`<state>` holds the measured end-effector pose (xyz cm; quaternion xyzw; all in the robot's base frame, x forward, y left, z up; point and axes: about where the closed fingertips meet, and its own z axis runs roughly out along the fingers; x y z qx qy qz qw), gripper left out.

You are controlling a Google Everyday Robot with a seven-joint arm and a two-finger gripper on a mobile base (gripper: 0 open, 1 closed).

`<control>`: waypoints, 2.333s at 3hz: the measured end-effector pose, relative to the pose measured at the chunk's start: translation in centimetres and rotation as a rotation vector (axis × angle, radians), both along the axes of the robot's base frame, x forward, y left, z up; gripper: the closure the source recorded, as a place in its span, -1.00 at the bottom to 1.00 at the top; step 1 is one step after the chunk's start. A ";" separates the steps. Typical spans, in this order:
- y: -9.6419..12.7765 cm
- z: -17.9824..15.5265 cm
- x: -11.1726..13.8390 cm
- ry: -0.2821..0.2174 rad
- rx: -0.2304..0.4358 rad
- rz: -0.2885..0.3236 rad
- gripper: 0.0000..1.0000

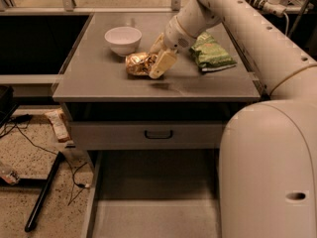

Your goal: Place orange can into middle drawer

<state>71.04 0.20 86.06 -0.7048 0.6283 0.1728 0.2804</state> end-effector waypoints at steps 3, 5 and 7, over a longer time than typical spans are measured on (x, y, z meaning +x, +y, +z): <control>0.0 0.0 0.0 0.000 0.000 0.000 1.00; -1.8 0.8 -0.8 0.006 0.034 -0.050 1.00; -7.1 3.8 -4.8 -0.057 0.104 -0.135 1.00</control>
Offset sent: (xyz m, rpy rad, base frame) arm 0.0000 0.0000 0.0000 0.0000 0.0000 0.0000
